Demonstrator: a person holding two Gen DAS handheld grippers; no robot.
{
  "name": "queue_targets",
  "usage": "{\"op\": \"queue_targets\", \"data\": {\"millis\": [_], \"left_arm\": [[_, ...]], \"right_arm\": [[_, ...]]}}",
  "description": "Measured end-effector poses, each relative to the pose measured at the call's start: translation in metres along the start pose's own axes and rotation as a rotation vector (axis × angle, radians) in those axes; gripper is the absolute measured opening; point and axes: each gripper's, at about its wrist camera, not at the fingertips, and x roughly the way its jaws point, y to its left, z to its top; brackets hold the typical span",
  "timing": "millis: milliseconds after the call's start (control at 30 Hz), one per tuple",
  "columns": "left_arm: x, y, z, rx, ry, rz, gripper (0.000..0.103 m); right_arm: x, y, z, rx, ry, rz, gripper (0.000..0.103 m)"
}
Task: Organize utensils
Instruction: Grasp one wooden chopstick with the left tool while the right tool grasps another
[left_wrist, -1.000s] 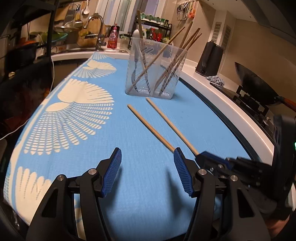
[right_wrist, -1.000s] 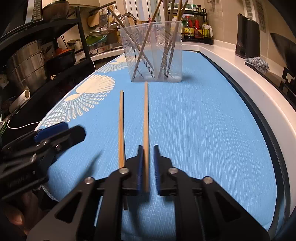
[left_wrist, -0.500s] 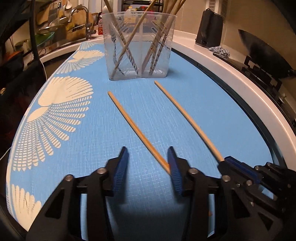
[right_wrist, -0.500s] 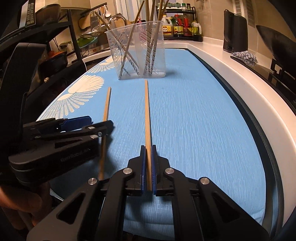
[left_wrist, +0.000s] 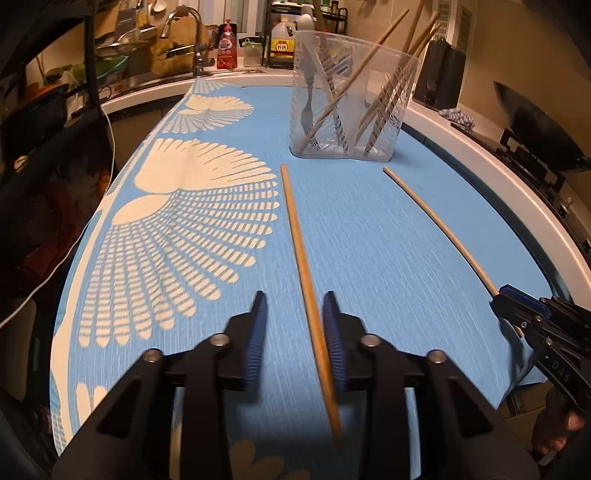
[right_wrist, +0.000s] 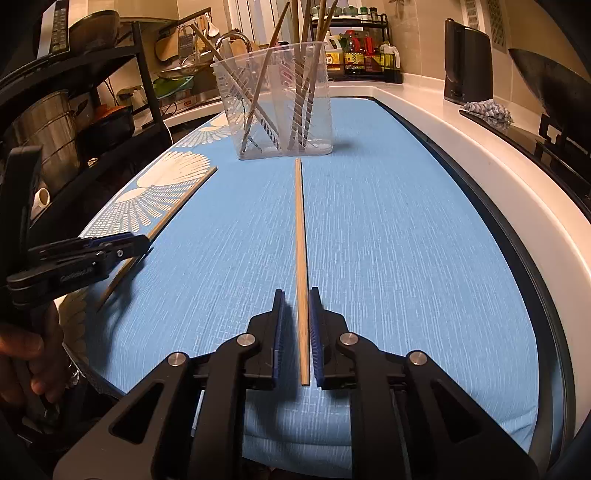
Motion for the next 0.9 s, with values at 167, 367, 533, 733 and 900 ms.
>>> {"op": "queue_targets", "data": {"millis": [167,367,533,733,900], "left_arm": [[-0.011,-0.011,-0.019,0.001,-0.056,0.025,0.038],[-0.014,-0.021,-0.026,0.009,-0.100,0.068,0.038],[-0.014,-0.022,-0.027,0.011,-0.115,0.080,0.038],[-0.018,-0.023,-0.038,0.013,-0.182,0.087,0.034],[-0.021,-0.024,-0.045,0.022,-0.223,0.089,0.019]], "right_arm": [[-0.003,0.003,-0.004,-0.009,-0.015,-0.021,0.016],[-0.005,0.002,-0.006,-0.012,-0.028,-0.051,0.016],[-0.005,0.003,-0.007,-0.019,-0.038,-0.067,0.016],[-0.004,0.005,-0.009,-0.028,-0.053,-0.083,0.015],[-0.004,0.005,-0.009,-0.029,-0.057,-0.079,0.011]]}}
